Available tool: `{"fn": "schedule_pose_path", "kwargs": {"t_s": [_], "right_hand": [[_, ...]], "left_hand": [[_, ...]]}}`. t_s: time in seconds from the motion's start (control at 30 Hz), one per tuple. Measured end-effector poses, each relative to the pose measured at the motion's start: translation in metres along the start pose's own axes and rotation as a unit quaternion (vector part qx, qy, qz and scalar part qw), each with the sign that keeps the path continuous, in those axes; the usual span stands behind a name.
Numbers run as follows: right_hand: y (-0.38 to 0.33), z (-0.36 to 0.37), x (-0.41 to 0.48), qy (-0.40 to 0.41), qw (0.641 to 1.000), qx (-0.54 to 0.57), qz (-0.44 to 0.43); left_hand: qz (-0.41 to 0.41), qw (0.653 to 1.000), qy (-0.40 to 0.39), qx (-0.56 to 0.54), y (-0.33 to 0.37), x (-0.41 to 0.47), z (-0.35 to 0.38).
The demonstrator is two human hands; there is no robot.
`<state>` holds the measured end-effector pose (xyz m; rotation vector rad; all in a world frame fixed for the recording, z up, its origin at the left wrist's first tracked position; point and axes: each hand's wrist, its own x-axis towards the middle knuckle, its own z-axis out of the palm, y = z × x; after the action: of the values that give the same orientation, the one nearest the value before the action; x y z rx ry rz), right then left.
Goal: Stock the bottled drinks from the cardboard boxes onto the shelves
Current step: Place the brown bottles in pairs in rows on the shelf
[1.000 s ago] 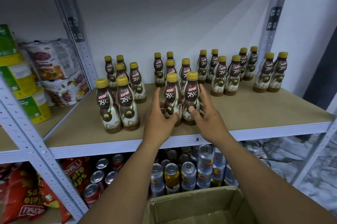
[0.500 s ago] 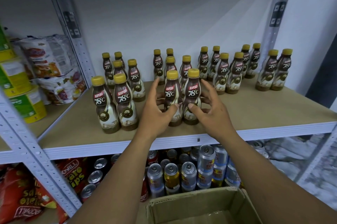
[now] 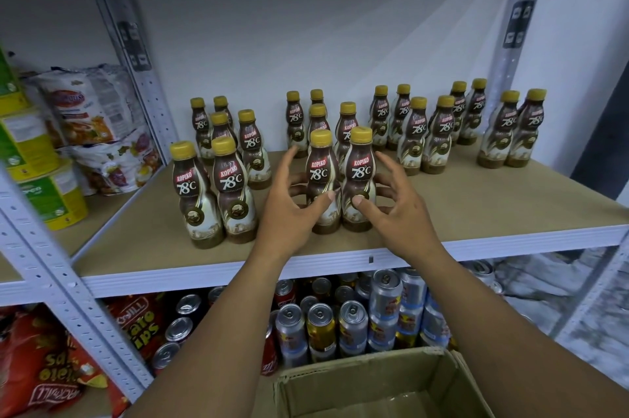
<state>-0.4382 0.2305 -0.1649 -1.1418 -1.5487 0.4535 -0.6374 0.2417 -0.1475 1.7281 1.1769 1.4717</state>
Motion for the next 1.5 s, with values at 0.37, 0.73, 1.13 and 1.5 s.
{"fn": "schedule_pose_path", "kwargs": {"t_s": [0.37,0.73,1.13,1.5], "right_hand": [[0.006,0.000,0.002,-0.003,1.000,0.007,0.007],[0.004,0.001,0.003,-0.006,1.000,0.010,0.003],[0.002,0.000,0.002,0.000,1.000,0.007,0.009],[0.002,0.001,0.000,0.002,1.000,-0.004,0.019]], "left_hand": [[-0.005,1.000,-0.001,-0.025,-0.002,0.001,-0.002],[-0.011,1.000,-0.019,-0.013,-0.006,-0.001,-0.001],[-0.020,0.999,-0.025,0.004,-0.008,-0.001,0.000],[-0.026,0.999,-0.018,0.015,-0.016,0.000,-0.001]]}}
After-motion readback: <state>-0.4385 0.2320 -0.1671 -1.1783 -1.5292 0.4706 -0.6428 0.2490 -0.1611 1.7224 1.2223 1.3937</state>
